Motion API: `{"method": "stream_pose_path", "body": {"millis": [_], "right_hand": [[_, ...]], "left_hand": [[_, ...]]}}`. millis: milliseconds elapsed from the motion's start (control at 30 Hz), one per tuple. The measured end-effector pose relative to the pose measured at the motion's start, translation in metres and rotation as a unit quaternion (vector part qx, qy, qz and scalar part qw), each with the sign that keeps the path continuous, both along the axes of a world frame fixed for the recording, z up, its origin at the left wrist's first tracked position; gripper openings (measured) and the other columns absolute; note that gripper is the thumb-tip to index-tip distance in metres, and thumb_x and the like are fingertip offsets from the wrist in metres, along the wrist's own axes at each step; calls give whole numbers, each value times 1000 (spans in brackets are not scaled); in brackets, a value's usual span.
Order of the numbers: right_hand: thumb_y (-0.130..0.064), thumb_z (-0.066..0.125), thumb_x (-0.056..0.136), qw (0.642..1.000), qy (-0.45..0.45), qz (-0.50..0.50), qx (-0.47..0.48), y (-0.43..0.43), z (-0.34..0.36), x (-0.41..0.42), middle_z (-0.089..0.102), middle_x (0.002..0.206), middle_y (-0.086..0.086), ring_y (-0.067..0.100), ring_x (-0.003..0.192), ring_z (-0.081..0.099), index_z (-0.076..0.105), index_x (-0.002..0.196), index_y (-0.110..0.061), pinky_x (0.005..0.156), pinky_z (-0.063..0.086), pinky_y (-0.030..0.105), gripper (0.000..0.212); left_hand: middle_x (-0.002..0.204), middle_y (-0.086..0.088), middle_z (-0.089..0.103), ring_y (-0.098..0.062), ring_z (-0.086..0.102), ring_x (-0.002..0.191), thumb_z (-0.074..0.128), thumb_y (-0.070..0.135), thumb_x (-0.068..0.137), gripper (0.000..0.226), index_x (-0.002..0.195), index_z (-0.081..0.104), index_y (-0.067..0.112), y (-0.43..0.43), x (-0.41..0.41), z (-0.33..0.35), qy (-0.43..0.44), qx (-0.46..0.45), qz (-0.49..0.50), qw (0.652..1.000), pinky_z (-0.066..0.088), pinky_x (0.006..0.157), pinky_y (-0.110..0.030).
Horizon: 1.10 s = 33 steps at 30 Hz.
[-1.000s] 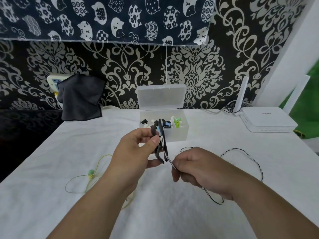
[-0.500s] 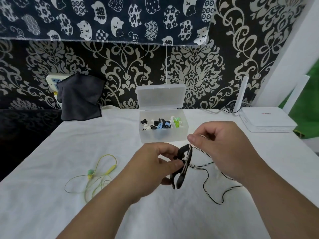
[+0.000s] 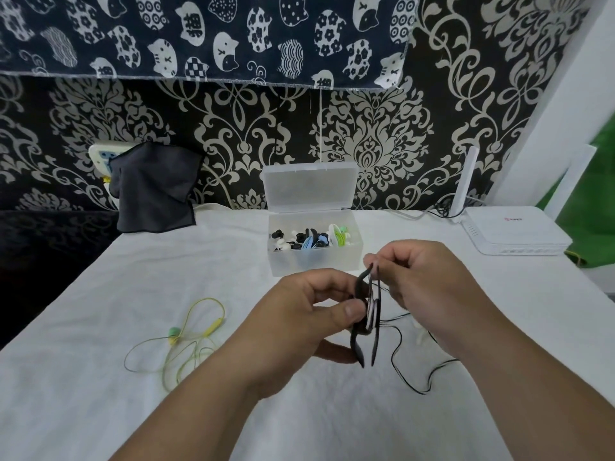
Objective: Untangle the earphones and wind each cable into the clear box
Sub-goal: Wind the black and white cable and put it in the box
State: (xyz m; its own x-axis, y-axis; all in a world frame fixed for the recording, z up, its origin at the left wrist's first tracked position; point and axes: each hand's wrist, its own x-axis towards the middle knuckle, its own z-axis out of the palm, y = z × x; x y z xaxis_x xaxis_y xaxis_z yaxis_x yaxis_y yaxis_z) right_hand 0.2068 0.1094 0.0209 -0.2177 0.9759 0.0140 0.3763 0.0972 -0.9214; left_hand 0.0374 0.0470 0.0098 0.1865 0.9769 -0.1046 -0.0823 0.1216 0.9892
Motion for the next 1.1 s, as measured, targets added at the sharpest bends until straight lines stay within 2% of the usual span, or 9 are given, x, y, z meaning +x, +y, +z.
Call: {"method": "stream_pose_path", "body": {"millis": [133, 233, 400, 500, 600, 767, 867, 967, 1100], "right_hand": [[-32, 60, 95, 990, -44, 78, -111, -4, -7, -3, 39, 55, -4, 15, 52, 30, 61, 56, -21, 55, 22, 32, 41], [-31, 51, 101, 974, -49, 144, -167, -13, -8, -9, 42, 53, -6, 11, 46, 31, 65, 70, -15, 49, 25, 24, 38], [-25, 44, 105, 966, -19, 179, -183, -22, -6, -14, 47, 61, 3, 14, 48, 35, 65, 79, -8, 48, 29, 23, 38], [-26, 49, 103, 960, -34, 214, -175, -24, -3, -13, 49, 60, 3, 15, 48, 39, 68, 78, -11, 51, 33, 25, 35], [-27, 55, 100, 958, -36, 241, -154, -26, 3, -13, 44, 56, 2, 16, 50, 37, 71, 78, -13, 51, 32, 26, 31], [-17, 59, 97, 981, 27, 171, -91, -22, 12, -9, 42, 51, 3, 15, 47, 35, 71, 74, -8, 50, 31, 26, 28], [-14, 60, 94, 991, 32, 121, -43, -17, 15, -4, 43, 50, 2, 16, 47, 37, 71, 71, -11, 51, 34, 27, 26], [-14, 63, 93, 993, 4, 119, 0, -16, 18, 0, 43, 47, -2, 14, 47, 37, 72, 69, -16, 51, 34, 28, 25], [-18, 63, 92, 995, -34, 77, 53, -12, 16, 2, 42, 45, -8, 12, 48, 36, 73, 72, -21, 54, 36, 28, 23]], "left_hand": [[90, -15, 71, -21, 66, 83, 74, 19, 79, 11, 90, 75, 19, 6, -2, -6, -2, 57, 93, 994, 56, 86, -42], [87, -14, 70, -23, 64, 82, 67, 10, 89, 8, 95, 72, 12, 10, -5, -8, -34, 61, 161, 984, 54, 91, -42], [85, -12, 70, -19, 67, 73, 54, 11, 97, 11, 100, 64, 5, 12, -8, -3, -120, 14, 203, 972, 58, 66, -29], [81, -11, 69, -16, 67, 68, 55, 11, 97, 12, 103, 61, 2, 14, -13, -4, -119, 9, 236, 964, 56, 61, -26], [85, -13, 64, -17, 66, 68, 57, 9, 96, 11, 103, 62, 2, 16, -17, -9, -47, 14, 260, 964, 57, 62, -28], [88, -9, 59, -18, 63, 71, 64, 9, 92, 6, 92, 67, 14, 13, -14, -12, 78, 46, 240, 966, 62, 74, -43], [89, -6, 61, -15, 63, 67, 66, 7, 91, 11, 90, 69, 18, 12, -14, -11, 109, 54, 218, 968, 62, 71, -34], [89, -1, 64, -16, 63, 64, 71, 10, 88, 17, 85, 72, 27, 10, -12, -11, 144, 57, 185, 971, 59, 68, -27], [88, -2, 67, -15, 67, 67, 70, 9, 88, 18, 85, 75, 26, 9, -8, -9, 113, 17, 141, 983, 60, 71, -31]]}}
